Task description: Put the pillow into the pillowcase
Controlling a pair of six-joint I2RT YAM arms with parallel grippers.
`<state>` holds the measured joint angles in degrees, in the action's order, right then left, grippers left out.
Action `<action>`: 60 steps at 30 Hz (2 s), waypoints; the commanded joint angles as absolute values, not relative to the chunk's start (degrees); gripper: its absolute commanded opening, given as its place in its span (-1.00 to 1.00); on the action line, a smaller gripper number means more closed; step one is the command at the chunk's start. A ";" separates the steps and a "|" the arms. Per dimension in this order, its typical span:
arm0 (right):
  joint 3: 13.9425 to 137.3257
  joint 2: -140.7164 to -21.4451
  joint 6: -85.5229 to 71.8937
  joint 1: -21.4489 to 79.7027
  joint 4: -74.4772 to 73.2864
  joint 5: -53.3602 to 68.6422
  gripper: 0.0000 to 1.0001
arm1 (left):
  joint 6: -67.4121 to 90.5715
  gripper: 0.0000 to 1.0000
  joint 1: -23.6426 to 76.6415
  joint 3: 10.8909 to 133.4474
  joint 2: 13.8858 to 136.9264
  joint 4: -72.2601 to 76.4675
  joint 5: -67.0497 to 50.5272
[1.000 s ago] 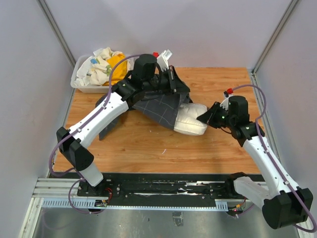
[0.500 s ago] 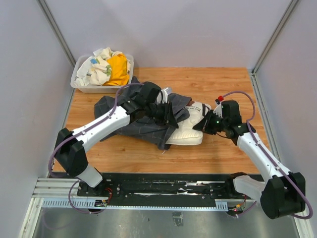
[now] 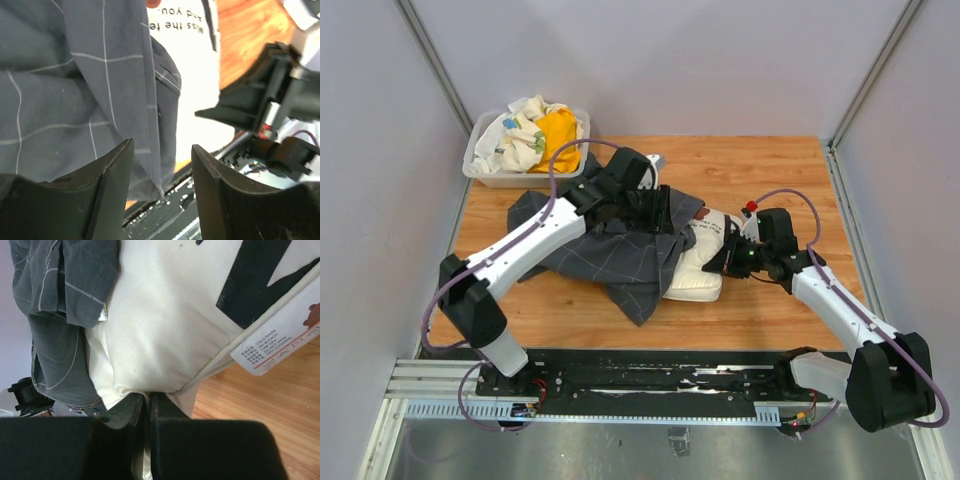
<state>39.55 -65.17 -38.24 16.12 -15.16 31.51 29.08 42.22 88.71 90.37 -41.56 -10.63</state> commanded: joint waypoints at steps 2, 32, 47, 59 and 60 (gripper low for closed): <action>40.47 -65.27 -36.62 17.17 -13.16 33.05 -0.99 | 24.41 0.11 42.51 92.45 100.74 -40.72 -8.80; 45.56 -69.08 -38.76 17.18 -9.46 34.19 -0.98 | 23.86 -0.99 46.35 109.02 113.25 -44.34 -14.53; 46.32 -69.94 -40.40 17.04 -9.05 33.81 -0.97 | 23.08 -1.00 50.87 112.42 121.23 -46.42 -10.44; 44.47 -57.13 -37.34 15.41 -23.60 22.61 -0.20 | 22.57 -0.99 50.84 108.45 121.81 -44.39 -7.20; 43.96 -54.99 -37.34 14.79 -24.98 20.80 -0.20 | 22.48 -1.00 50.81 108.26 121.82 -44.31 -7.14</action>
<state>44.38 -62.43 -38.33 16.23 -20.62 26.52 23.97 50.50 109.47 121.12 -43.62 -8.82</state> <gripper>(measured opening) 0.397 0.017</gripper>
